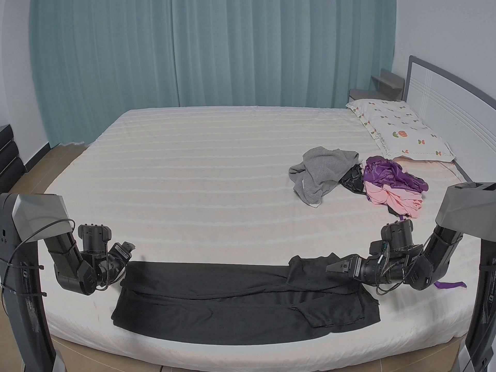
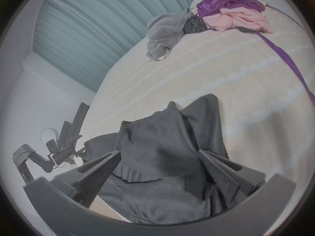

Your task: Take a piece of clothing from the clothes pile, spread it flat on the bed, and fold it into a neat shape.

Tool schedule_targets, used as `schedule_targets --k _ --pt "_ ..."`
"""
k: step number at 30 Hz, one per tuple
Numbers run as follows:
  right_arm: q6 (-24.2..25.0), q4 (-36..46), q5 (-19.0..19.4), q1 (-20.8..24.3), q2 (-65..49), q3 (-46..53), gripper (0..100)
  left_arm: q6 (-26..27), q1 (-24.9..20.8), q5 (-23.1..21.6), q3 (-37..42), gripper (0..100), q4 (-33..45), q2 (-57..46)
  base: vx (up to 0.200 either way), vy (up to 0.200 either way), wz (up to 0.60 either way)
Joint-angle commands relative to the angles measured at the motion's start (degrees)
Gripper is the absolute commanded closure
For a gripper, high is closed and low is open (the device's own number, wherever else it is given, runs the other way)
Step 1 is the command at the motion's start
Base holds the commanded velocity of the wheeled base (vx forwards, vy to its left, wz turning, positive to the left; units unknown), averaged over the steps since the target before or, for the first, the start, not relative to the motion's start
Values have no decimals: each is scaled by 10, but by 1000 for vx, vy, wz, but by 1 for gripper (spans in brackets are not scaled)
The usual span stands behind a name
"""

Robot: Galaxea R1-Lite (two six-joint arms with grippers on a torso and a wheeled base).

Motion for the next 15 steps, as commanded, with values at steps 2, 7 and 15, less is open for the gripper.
schedule_targets --k 2,7,15 --pt "-3 3 -2 0 13 -11 0 0 0 0 1 0 0 -2 0 0 0" --pt "-3 5 -7 1 13 -25 0 0 0 0 3 0 -2 -2 0 0 0" --pt "-18 32 -15 9 17 -11 100 0 0 0 4 0 -2 -2 0 0 0"
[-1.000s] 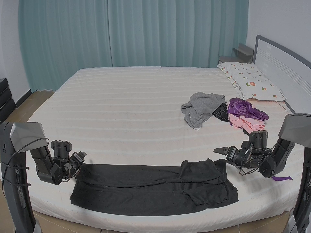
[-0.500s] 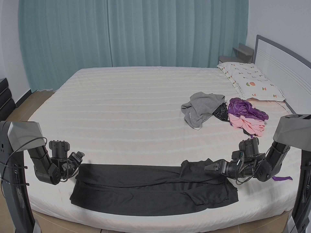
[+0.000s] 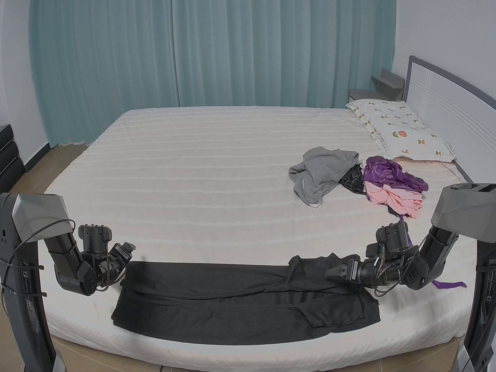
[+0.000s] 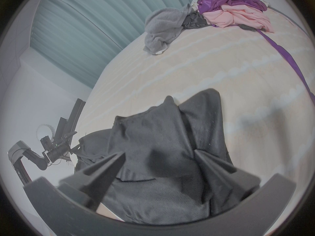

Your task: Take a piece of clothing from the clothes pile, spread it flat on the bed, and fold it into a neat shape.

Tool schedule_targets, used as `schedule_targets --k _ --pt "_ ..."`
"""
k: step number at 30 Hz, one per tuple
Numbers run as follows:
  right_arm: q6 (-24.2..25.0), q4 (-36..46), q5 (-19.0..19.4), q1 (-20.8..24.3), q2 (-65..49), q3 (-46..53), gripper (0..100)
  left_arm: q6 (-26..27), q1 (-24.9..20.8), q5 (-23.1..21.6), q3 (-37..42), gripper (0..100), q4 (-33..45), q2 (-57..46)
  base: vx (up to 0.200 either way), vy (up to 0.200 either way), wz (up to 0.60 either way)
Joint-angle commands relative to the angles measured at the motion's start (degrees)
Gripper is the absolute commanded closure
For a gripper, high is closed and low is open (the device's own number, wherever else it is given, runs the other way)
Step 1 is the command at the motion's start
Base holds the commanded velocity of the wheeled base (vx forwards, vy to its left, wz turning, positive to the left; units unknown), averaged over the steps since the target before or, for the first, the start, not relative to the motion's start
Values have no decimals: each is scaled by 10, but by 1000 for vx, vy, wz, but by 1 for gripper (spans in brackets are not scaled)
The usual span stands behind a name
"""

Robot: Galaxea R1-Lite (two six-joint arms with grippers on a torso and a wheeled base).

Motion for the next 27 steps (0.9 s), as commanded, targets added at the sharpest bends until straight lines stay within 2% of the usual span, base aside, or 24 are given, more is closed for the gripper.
schedule_targets --k 1,7,13,20,27 --pt "-4 6 0 1 -2 11 100 0 0 0 1 0 1 -1 0 0 0" --pt "-7 38 2 -10 -37 25 100 -1 0 0 1 0 3 -2 0 0 0" --pt "-9 35 4 -11 -52 46 100 0 -1 -1 11 0 4 -18 0 0 0" --pt "-53 34 7 -12 -53 78 100 -1 -1 -30 36 0 7 -61 0 0 0" --pt "-68 33 0 -11 -47 87 100 9 -4 -36 71 0 9 -90 0 0 0"
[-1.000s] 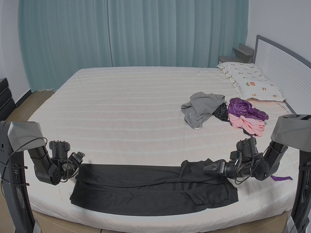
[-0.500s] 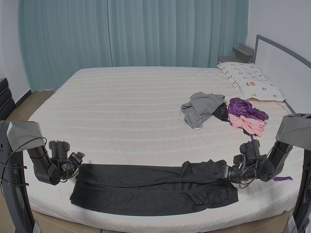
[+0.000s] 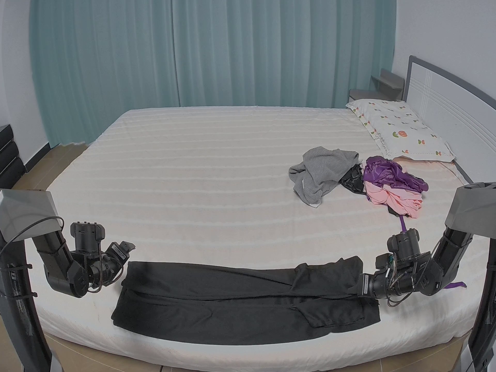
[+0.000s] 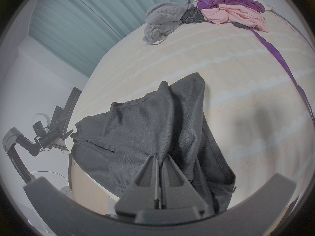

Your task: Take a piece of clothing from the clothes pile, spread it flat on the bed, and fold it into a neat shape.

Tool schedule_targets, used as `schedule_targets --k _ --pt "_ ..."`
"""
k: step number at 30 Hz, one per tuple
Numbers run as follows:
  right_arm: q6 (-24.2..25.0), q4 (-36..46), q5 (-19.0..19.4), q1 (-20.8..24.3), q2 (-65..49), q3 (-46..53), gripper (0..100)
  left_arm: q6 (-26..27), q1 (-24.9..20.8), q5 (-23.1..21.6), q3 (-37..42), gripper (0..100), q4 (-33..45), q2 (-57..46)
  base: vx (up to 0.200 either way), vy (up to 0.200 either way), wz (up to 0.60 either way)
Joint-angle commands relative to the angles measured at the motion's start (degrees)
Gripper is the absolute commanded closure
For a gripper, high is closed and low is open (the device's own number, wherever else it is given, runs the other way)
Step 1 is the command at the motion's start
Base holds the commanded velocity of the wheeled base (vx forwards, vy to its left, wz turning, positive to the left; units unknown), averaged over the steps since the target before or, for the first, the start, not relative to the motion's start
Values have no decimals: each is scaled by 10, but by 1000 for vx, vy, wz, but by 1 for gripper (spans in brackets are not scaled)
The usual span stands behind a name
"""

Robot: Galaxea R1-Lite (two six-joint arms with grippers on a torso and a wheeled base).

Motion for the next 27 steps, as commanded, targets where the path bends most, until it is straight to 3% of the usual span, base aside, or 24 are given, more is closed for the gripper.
schedule_targets --k 1,8,12,17,23,24,27 --pt "-6 -1 -3 1 5 8 0 11 -2 0 24 0 6 -29 0 0 0" --pt "2 -1 -4 0 -25 12 0 23 -7 0 42 0 55 -60 0 0 0" --pt "52 -3 -7 0 -68 24 0 45 -16 -1 76 0 88 -89 0 0 0" --pt "150 -3 -53 9 -86 35 0 49 -39 0 96 0 89 -86 0 0 0" --pt "200 -3 -88 9 -83 50 0 48 -48 3 96 0 88 -77 0 0 0" --pt "223 -3 -88 11 -84 56 0 51 -52 8 96 100 83 -60 0 0 0" --pt "253 -3 -92 27 -82 59 0 53 -53 16 95 100 75 -45 0 0 0"
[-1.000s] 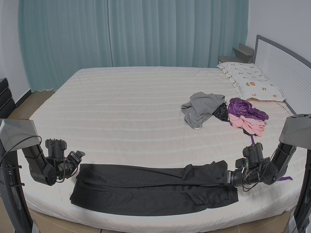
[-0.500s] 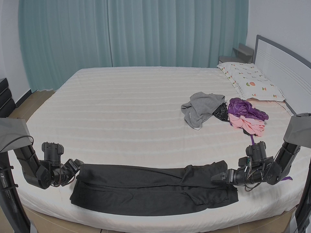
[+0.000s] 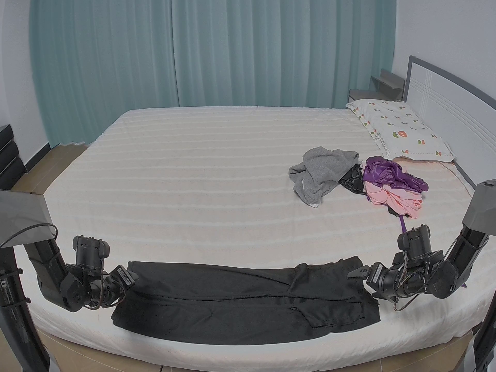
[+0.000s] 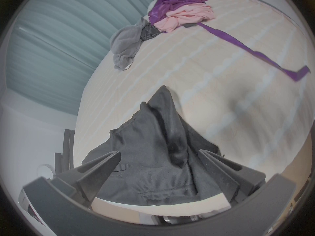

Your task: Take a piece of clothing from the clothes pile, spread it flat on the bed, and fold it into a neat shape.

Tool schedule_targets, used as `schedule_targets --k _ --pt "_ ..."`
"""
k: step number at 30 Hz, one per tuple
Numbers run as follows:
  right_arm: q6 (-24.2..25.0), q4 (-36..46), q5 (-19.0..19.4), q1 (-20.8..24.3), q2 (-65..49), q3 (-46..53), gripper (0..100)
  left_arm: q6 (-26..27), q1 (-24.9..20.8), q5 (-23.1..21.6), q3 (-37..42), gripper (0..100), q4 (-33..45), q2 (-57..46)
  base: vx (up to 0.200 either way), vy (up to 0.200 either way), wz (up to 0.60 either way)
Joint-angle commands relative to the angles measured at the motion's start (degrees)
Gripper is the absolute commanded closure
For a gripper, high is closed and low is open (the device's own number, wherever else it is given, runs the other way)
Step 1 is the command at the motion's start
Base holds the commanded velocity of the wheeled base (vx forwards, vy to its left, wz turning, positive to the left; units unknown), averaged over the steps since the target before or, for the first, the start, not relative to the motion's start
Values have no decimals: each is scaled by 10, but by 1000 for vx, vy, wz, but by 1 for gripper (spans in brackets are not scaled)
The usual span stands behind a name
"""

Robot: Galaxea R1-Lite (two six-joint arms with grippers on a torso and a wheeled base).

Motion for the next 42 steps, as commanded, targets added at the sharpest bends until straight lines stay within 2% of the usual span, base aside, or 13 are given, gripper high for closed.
schedule_targets --k 1,4,5,10,15,21,22,30,42 --pt "33 0 -12 24 0 7 0 1 -8 9 0 100 -12 28 0 0 0" --pt "39 0 -18 27 3 6 0 1 -8 10 0 100 -13 28 0 0 0" --pt "64 0 -62 54 19 -4 0 0 -8 19 0 100 -23 22 0 0 0" --pt "75 8 -97 72 35 -24 0 -3 -8 34 0 100 -24 -9 0 0 0" --pt "76 11 -103 73 47 -40 0 -4 -9 35 0 100 -24 -21 0 0 0" --pt "76 56 -104 80 55 -71 0 -4 -10 35 0 100 -25 -21 0 0 0" --pt "76 63 -104 80 55 -75 100 -4 -9 35 0 100 -25 -21 0 0 0" --pt "76 67 -122 79 54 -82 100 -4 -9 35 0 100 -24 -21 0 0 0" --pt "84 64 -123 76 19 -63 100 -4 -9 35 0 100 -24 -18 0 0 0"
